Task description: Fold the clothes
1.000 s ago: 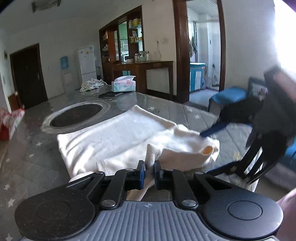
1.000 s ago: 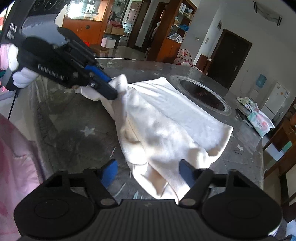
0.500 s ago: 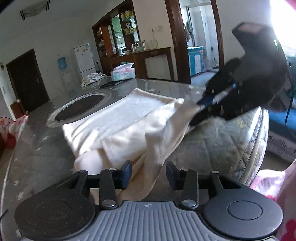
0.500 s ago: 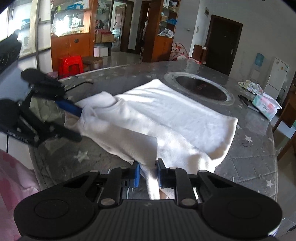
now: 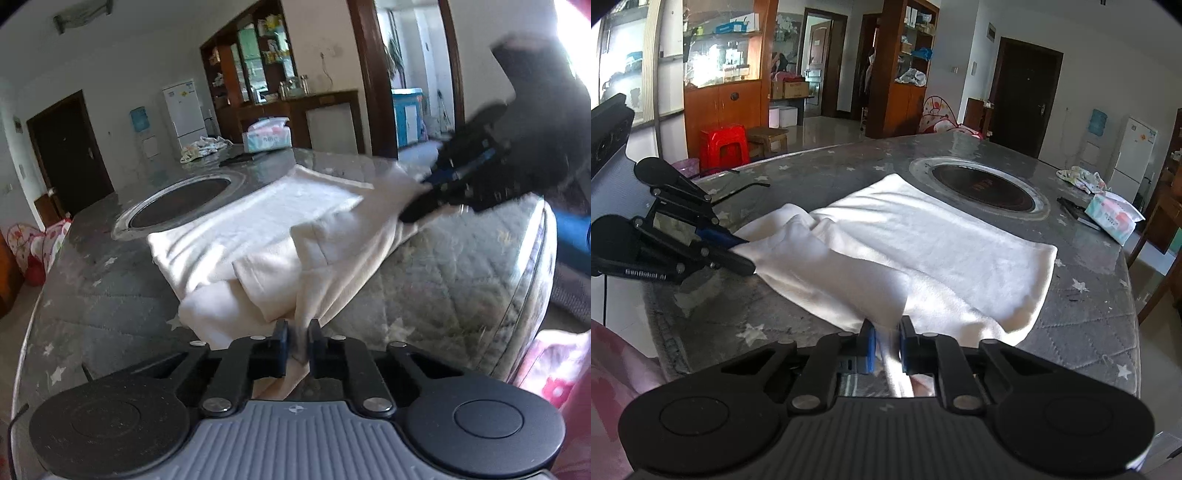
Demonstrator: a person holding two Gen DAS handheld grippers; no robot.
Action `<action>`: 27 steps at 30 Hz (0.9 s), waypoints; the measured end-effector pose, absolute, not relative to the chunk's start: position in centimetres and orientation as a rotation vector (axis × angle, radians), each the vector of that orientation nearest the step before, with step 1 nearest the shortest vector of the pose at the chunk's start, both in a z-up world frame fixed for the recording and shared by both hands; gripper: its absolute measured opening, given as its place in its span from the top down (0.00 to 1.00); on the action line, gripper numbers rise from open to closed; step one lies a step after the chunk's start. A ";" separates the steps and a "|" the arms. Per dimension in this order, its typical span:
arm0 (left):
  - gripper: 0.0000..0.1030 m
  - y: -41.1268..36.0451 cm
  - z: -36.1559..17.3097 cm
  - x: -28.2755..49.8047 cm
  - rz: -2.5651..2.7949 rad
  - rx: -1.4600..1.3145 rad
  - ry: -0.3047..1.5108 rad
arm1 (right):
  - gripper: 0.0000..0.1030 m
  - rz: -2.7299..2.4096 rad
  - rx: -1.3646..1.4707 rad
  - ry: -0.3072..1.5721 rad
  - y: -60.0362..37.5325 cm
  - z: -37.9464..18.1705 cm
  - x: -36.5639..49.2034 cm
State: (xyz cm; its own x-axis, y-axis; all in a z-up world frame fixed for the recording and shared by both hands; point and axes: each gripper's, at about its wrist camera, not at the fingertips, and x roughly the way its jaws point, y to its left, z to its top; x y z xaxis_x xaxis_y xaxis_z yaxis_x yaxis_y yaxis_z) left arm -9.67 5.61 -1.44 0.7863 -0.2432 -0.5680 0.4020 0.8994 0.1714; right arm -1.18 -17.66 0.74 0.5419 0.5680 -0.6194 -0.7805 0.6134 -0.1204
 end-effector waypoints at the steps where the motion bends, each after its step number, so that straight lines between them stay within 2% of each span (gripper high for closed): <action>1: 0.91 5.7 -1.1 -9.8 -0.358 0.278 0.563 | 0.91 0.827 -0.409 0.564 -17.7 0.9 -1.4; 7: 0.92 5.6 0.8 -11.5 -0.379 0.255 0.556 | 0.92 0.846 -0.383 0.520 -18.7 2.5 -2.9; 16: 0.92 6.0 4.6 -16.4 -0.428 0.192 0.591 | 0.92 0.928 -0.382 0.553 -20.9 6.0 -7.8; 27: 0.92 6.1 6.9 -11.0 -0.392 0.210 0.605 | 0.92 0.904 -0.364 0.533 -19.6 7.6 -3.6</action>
